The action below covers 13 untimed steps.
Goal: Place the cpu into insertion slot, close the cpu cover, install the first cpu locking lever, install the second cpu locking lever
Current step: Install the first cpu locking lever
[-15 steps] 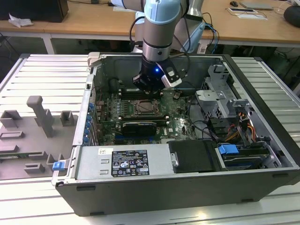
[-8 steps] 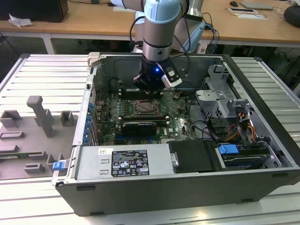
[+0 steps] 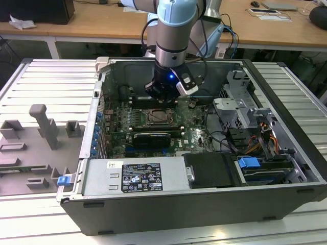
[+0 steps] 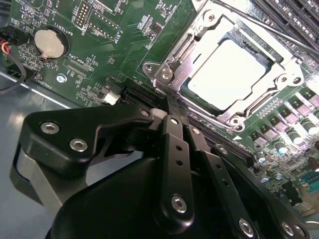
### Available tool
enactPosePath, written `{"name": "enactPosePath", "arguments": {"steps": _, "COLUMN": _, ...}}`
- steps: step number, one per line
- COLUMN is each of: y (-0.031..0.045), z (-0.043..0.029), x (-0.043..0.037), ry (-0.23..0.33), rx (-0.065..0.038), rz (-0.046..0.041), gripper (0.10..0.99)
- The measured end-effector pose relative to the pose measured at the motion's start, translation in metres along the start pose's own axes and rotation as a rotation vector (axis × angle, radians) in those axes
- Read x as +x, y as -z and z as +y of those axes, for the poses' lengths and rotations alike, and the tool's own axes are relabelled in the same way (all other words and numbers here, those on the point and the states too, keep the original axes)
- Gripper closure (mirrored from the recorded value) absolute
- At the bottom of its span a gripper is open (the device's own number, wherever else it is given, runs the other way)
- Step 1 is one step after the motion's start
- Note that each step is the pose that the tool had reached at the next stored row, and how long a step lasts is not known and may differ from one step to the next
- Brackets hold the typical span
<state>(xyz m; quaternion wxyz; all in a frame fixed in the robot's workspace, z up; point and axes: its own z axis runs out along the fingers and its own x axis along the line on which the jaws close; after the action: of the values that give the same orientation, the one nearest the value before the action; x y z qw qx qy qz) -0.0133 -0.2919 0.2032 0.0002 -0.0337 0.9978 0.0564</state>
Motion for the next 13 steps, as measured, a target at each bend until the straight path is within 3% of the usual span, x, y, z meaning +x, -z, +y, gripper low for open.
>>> {"name": "enactPosePath", "arguments": {"steps": 8, "y": -0.0015, "z": -0.0002, "x": 0.0000, "ry": 0.000, "rx": 0.000, "rz": 0.0001, "gripper": 0.980}}
{"name": "enactPosePath", "arguments": {"steps": 9, "y": -0.0005, "z": 0.0000, "x": -0.0001, "ry": 0.000, "rx": 0.000, "rz": -0.0003, "gripper": 0.980}}
{"name": "enactPosePath", "arguments": {"steps": 11, "y": 0.0089, "z": 0.0010, "x": -0.0001, "ry": 0.000, "rx": 0.000, "rz": -0.0001, "gripper": 0.980}}
{"name": "enactPosePath", "arguments": {"steps": 13, "y": 0.0098, "z": -0.0001, "x": 0.0000, "ry": 0.000, "rx": 0.000, "rz": 0.0000, "gripper": 0.980}}
